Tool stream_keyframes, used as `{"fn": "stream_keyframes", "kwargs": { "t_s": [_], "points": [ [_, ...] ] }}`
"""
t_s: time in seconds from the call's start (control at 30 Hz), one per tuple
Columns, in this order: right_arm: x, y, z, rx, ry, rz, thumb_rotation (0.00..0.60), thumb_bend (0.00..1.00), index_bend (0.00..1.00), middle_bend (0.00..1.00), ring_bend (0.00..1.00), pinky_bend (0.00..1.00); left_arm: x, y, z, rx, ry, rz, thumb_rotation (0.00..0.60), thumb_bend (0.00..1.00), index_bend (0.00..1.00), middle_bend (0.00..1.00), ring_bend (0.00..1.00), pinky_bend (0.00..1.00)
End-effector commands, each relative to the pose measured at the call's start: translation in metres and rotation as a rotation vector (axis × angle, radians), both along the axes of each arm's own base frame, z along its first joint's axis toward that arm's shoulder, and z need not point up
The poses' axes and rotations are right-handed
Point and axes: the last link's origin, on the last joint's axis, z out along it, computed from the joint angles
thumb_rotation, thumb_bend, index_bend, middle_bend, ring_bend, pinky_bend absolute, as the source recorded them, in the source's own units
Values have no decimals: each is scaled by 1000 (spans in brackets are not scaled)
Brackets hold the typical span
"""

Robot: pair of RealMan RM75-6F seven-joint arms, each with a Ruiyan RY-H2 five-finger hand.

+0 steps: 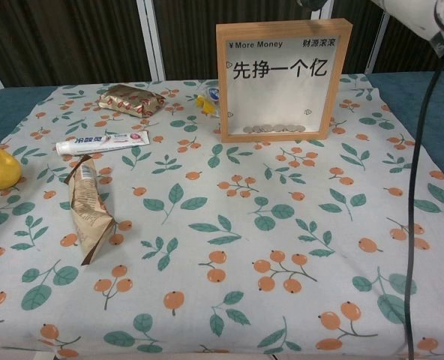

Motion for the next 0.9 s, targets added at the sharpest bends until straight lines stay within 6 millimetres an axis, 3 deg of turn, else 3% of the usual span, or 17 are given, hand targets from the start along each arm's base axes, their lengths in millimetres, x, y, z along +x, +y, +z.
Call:
{"fn": "stream_keyframes", "kwargs": {
  "t_s": [0.03, 0.9],
  "points": [
    [4, -2, -3, 0, 12, -7, 600, 622, 708, 133, 0, 0, -1, 0, 1, 2, -1, 1, 600, 376, 0, 0, 0, 0],
    [9, -12, -23, 43, 59, -43, 600, 622, 703, 134, 0, 0, -6, 0, 7, 12, -10, 11, 600, 377, 0, 0, 0, 0]
  ]
}}
